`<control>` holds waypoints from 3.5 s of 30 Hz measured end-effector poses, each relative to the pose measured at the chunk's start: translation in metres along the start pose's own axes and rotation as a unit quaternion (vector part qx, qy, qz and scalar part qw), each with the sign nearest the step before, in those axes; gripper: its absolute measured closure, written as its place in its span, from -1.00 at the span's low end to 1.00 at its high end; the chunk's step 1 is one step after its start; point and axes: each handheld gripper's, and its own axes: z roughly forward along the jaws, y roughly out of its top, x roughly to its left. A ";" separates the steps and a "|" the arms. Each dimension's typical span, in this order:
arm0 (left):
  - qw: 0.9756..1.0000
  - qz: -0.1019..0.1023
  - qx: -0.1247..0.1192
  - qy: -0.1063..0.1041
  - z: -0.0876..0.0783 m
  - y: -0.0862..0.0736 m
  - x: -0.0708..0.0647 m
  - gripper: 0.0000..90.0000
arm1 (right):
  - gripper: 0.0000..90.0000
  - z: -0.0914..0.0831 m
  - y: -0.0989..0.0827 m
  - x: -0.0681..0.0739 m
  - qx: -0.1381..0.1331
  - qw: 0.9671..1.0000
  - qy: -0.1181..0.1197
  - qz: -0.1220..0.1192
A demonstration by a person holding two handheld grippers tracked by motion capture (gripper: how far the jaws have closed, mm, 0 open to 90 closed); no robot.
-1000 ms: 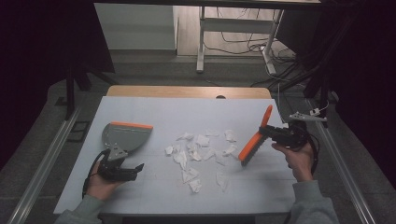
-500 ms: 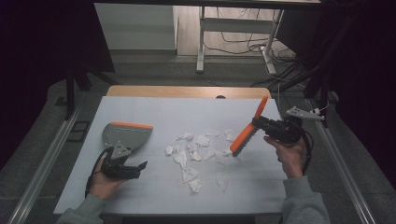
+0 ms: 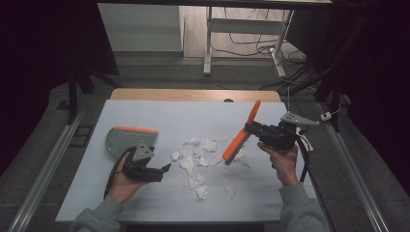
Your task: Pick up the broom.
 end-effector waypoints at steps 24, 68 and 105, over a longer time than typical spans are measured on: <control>0.993 0.041 -0.006 -0.113 0.061 0.048 -0.067 -0.64 | 0.55 0.046 -0.020 0.033 -0.003 1.000 0.022 0.012; 0.997 0.056 0.004 -0.059 0.044 0.042 -0.024 0.78 | -0.18 0.045 -0.014 0.063 0.090 0.990 0.010 -0.104; 0.964 0.219 0.124 -0.091 0.054 0.071 -0.061 0.78 | -0.23 0.068 -0.019 0.104 0.259 0.923 0.036 -0.282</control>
